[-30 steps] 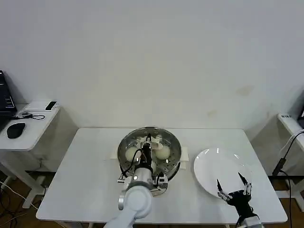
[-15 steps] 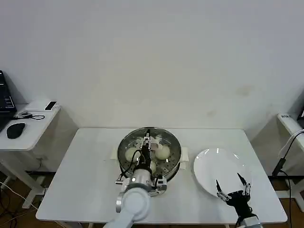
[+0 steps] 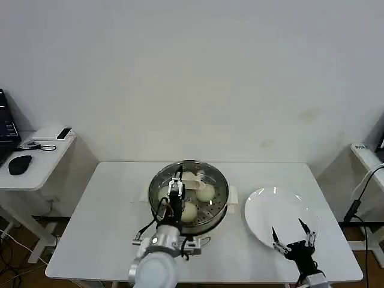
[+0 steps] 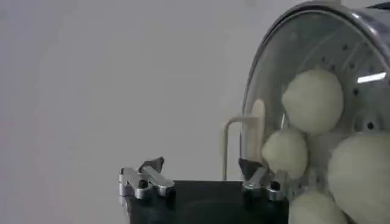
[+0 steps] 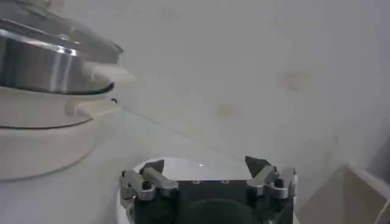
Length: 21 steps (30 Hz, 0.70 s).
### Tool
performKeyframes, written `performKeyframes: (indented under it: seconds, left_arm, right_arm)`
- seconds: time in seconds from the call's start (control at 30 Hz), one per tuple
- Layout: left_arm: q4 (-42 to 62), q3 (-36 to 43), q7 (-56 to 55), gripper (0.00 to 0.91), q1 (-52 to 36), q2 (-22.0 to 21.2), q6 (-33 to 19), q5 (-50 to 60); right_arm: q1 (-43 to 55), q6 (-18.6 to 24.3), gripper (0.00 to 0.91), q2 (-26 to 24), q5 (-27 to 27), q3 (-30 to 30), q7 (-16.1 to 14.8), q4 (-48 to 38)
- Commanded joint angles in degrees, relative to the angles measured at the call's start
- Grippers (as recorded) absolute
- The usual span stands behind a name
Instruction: Take steamed baozi put them in steamer then cover it.
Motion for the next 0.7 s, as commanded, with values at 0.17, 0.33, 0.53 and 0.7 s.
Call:
performKeyframes:
  seconds: [0.17, 0.33, 0.53, 0.7]
  left_arm:
    - [-15.0, -15.5, -24.2, 0.907, 21.3, 7.5, -6.6, -35.4]
    - [-8.7, -34.5, -30.0, 0.907, 25.9, 7.9, -25.1, -81.7]
    - [3.7, -41.7, -30.3, 0.907, 28.1, 5.3, -39.4, -100.5]
    - [-0.2, -41.4, -31.0, 0.907, 32.3, 2.0, -31.7, -101.0]
  right_arm:
    - [0.5, -1.3, 0.907, -1.9, 5.2, -1.8, 0.8, -1.5]
    - [1.6, -1.8, 0.907, -2.4, 9.7, -4.0, 0.8, -3.4]
    - [1.4, -0.2, 0.907, -3.5, 11.4, -6.4, 0.8, -3.6]
    - [0.4, 0.9, 0.907, -4.5, 13.1, -5.8, 1.1, -3.7]
